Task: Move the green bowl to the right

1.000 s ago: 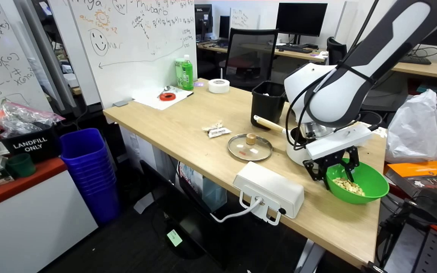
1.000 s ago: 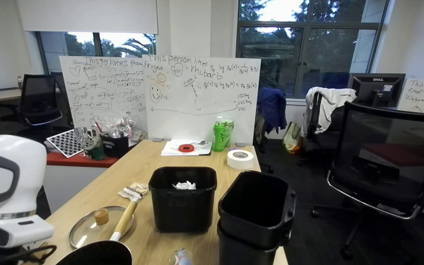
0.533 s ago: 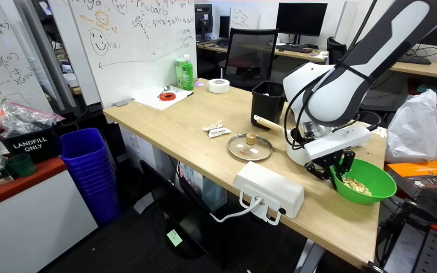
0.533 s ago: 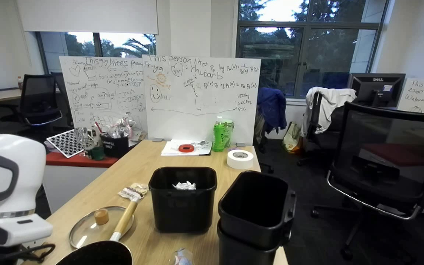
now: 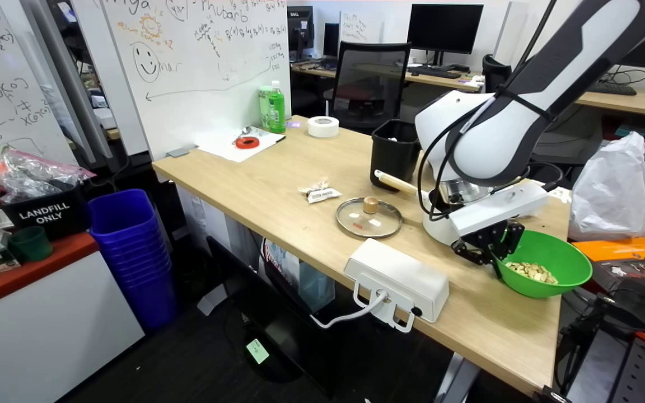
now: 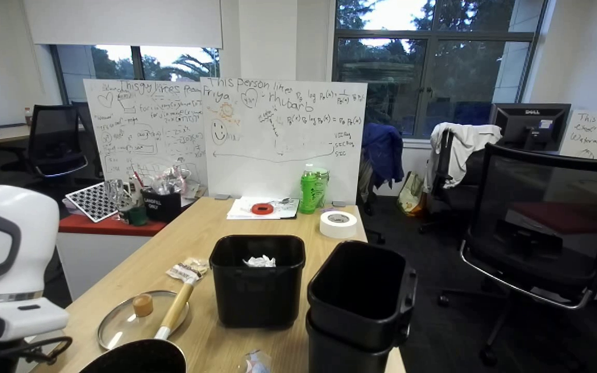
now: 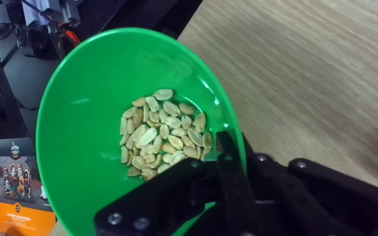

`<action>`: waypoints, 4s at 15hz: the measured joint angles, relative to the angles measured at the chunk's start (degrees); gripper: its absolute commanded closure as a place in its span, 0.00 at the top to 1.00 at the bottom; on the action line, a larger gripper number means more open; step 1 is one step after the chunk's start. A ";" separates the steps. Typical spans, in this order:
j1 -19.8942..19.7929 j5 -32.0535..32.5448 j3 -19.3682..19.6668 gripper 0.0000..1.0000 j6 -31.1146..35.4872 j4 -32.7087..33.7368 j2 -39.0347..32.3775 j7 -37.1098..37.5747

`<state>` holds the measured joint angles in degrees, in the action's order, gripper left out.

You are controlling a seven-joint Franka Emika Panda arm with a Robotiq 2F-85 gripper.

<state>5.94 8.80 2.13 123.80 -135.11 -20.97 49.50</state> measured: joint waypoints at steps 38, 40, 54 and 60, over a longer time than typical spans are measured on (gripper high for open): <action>-9.24 -18.70 5.56 0.05 1.79 -1.18 17.23 16.07; -9.12 -18.70 5.32 0.05 1.74 -1.18 17.22 16.05; -9.24 -19.30 5.10 0.01 2.26 -1.24 17.22 17.08; -10.91 -25.46 6.90 0.01 5.30 -4.45 17.89 26.71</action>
<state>-4.97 -16.66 9.03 129.10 -139.56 -3.09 76.21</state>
